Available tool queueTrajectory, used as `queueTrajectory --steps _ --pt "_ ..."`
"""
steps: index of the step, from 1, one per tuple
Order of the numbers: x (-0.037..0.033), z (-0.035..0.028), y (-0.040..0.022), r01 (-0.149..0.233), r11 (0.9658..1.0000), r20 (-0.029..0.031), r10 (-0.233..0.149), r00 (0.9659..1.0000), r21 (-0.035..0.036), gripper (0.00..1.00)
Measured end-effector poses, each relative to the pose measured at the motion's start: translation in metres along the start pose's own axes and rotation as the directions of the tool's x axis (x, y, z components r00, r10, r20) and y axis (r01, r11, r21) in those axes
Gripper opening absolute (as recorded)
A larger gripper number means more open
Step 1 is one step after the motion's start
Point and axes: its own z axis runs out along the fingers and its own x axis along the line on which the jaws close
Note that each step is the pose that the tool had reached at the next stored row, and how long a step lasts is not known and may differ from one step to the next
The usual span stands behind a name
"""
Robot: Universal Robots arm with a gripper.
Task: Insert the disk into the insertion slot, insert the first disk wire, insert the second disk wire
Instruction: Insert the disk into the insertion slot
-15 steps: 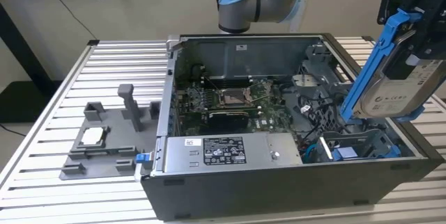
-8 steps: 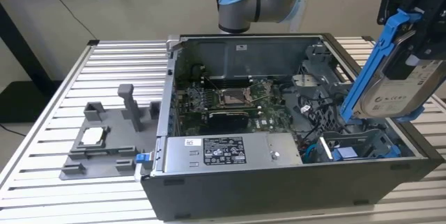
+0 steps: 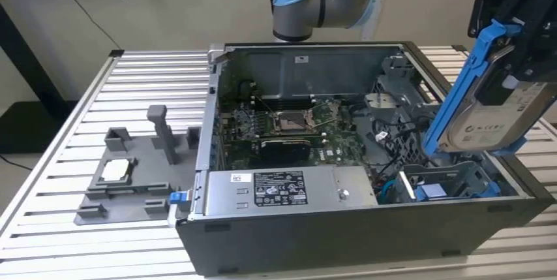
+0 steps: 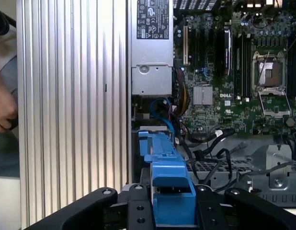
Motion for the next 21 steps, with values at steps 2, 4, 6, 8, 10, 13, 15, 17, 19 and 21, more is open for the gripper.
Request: queueTrajectory --steps 2,4,6,8,10,13,15,17,19,21 --pt "0.0000 0.0036 -0.0004 0.000 1.0000 0.0026 0.000 1.0000 0.0000 0.33" --pt "-0.0001 0.0066 -0.0010 0.001 1.0000 0.0043 -0.001 1.0000 -0.0001 0.33" --pt "-0.0001 0.0096 -0.0020 0.003 1.0000 0.0044 -0.003 1.0000 -0.0001 0.33" --pt "-0.0001 0.0125 -0.0032 0.005 1.0000 0.0045 -0.005 1.0000 -0.0001 0.33" --pt "-0.0001 0.0155 -0.0042 0.005 1.0000 0.0051 -0.005 1.0000 -0.0001 0.33" --pt "-0.0002 0.0203 -0.0061 0.005 1.0000 0.0055 -0.005 1.0000 -0.0012 0.33" --pt "-0.0002 0.0233 -0.0074 0.006 1.0000 0.0055 -0.006 1.0000 -0.0037 0.33" --pt "-0.0002 0.0264 -0.0085 0.006 1.0000 0.0053 -0.006 1.0000 -0.0062 0.33" --pt "-0.0002 0.0297 -0.0089 0.006 0.9999 0.0053 -0.006 1.0000 -0.0087 0.33" --pt "-0.0002 0.0316 -0.0090 0.005 0.9999 0.0054 -0.005 1.0000 -0.0098 0.33"
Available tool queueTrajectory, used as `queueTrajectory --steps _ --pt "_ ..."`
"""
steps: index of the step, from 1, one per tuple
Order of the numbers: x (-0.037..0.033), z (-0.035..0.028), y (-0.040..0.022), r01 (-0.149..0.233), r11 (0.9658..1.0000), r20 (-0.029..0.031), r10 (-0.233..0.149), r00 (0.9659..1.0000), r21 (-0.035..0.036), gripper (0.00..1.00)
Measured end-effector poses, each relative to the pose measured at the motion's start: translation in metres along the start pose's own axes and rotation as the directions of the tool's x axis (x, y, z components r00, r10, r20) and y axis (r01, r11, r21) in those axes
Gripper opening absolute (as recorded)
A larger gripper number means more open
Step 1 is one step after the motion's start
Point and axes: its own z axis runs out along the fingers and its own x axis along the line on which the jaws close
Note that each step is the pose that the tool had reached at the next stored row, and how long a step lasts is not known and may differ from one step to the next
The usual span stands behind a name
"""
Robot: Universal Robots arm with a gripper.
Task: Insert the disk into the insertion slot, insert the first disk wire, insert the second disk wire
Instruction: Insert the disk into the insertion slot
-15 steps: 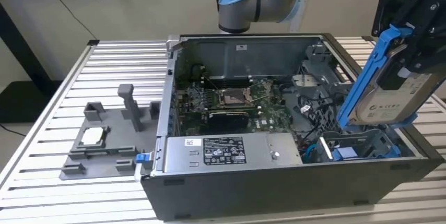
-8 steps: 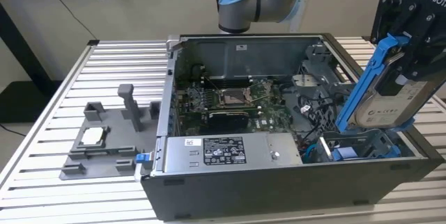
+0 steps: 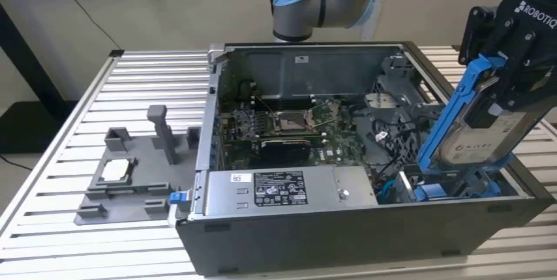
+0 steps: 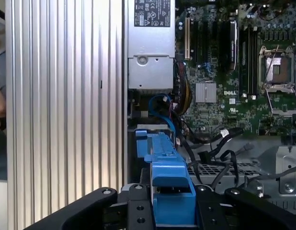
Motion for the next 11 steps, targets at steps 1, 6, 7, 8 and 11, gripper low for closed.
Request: queueTrajectory --steps 1,6,7,8,11 --pt "0.0000 0.0000 -0.0001 0.000 1.0000 -0.0001 0.000 1.0000 -0.0001 0.33" --pt "0.0000 0.0012 -0.0002 0.000 1.0000 -0.0001 0.000 1.0000 -0.0001 0.33" --pt "0.0000 0.0019 -0.0002 0.000 1.0000 -0.0002 0.000 1.0000 -0.0002 0.33" --pt "0.0000 0.0028 -0.0003 0.000 1.0000 -0.0001 0.000 1.0000 -0.0003 0.33" --pt "0.0000 0.0058 -0.0005 0.000 1.0000 -0.0001 0.000 1.0000 -0.0009 0.33"
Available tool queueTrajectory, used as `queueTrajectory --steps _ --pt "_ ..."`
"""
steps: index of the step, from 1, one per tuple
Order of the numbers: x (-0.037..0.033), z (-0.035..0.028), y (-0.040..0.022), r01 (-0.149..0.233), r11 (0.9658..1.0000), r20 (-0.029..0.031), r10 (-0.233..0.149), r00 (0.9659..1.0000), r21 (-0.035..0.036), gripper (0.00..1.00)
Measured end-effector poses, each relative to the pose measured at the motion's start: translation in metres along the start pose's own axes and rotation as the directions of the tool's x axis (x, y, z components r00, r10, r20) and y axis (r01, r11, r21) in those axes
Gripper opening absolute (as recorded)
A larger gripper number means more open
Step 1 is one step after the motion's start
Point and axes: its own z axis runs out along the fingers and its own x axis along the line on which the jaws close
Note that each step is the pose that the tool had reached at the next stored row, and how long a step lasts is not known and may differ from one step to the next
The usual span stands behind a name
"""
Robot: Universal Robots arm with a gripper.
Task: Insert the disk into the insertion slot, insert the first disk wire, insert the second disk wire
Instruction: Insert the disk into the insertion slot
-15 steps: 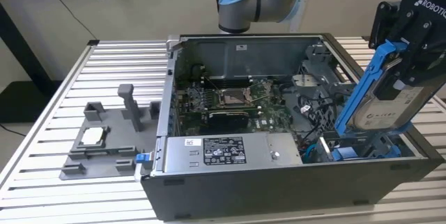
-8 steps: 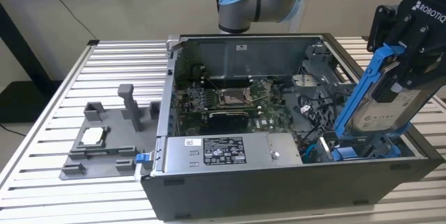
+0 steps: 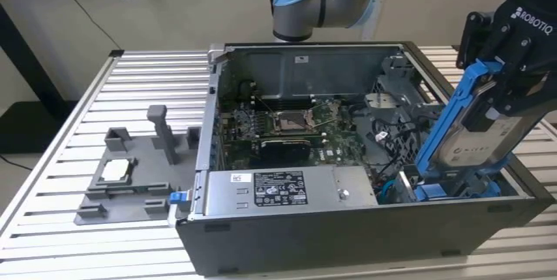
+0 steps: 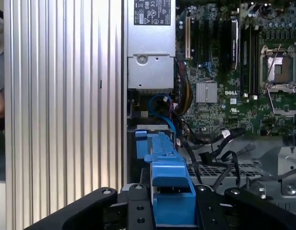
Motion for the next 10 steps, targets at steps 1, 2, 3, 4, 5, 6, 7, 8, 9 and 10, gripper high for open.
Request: queueTrajectory --steps 1,2,3,4,5,6,7,8,9,10 --pt "0.0000 0.0011 -0.0001 0.000 1.0000 -0.0001 0.000 1.0000 -0.0003 0.33" --pt "0.0000 0.0023 -0.0002 0.000 1.0000 -0.0001 0.000 1.0000 -0.0007 0.33" --pt "0.0000 0.0036 -0.0003 0.000 1.0000 -0.0001 0.000 1.0000 -0.0010 0.33" --pt "0.0000 0.0048 -0.0004 0.000 1.0000 -0.0001 0.000 1.0000 -0.0012 0.33" --pt "0.0000 0.0059 -0.0005 0.000 1.0000 -0.0001 0.000 1.0000 -0.0015 0.33" --pt "0.0000 0.0067 -0.0006 0.000 1.0000 0.0000 0.000 1.0000 -0.0018 0.33" --pt "0.0000 0.0069 -0.0006 0.000 1.0000 -0.0001 0.000 1.0000 -0.0018 0.33" --pt "0.0000 0.0070 -0.0006 0.000 1.0000 0.0001 0.000 1.0000 -0.0019 0.33" --pt "0.0000 0.0077 -0.0006 0.000 1.0000 0.0013 0.000 1.0000 -0.0019 0.33" --pt "0.0000 0.0088 -0.0007 0.000 1.0000 0.0024 0.000 1.0000 -0.0019 0.33"
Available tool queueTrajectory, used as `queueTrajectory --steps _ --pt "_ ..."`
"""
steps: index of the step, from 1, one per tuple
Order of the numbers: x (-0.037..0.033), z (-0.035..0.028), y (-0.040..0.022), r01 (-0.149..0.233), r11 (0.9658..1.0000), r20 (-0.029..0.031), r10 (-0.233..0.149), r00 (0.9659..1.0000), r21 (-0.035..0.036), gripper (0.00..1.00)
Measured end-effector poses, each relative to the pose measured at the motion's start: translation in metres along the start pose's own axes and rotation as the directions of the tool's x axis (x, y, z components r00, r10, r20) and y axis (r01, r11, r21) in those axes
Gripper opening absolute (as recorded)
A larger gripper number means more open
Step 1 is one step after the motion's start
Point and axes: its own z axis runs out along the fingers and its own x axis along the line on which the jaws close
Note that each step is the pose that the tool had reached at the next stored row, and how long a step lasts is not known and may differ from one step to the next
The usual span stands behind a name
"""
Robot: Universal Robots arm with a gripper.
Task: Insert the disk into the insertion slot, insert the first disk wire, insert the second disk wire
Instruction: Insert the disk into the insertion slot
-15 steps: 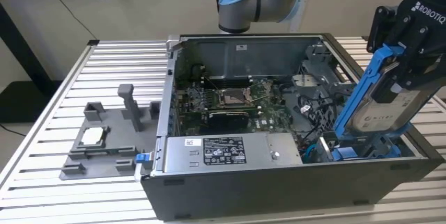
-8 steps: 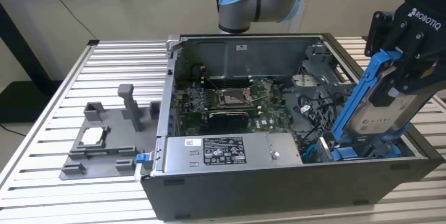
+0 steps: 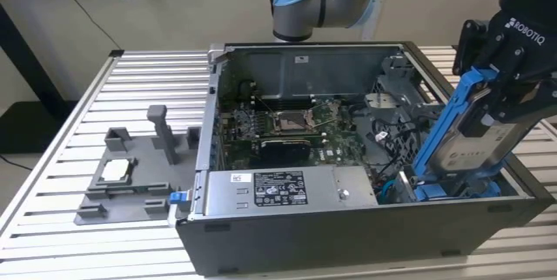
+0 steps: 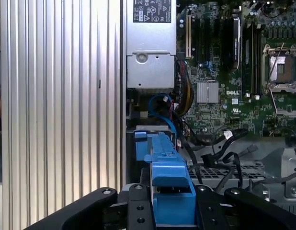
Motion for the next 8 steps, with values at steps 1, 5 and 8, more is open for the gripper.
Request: queueTrajectory --steps 1,5,8 --pt "0.0000 0.0013 -0.0001 0.000 1.0000 0.0011 0.000 1.0000 0.0000 0.33" --pt "0.0000 0.0071 -0.0004 0.000 1.0000 0.0045 0.000 1.0000 -0.0001 0.33" --pt "0.0000 0.0093 -0.0005 0.001 1.0000 0.0203 -0.001 0.9998 -0.0003 0.33"
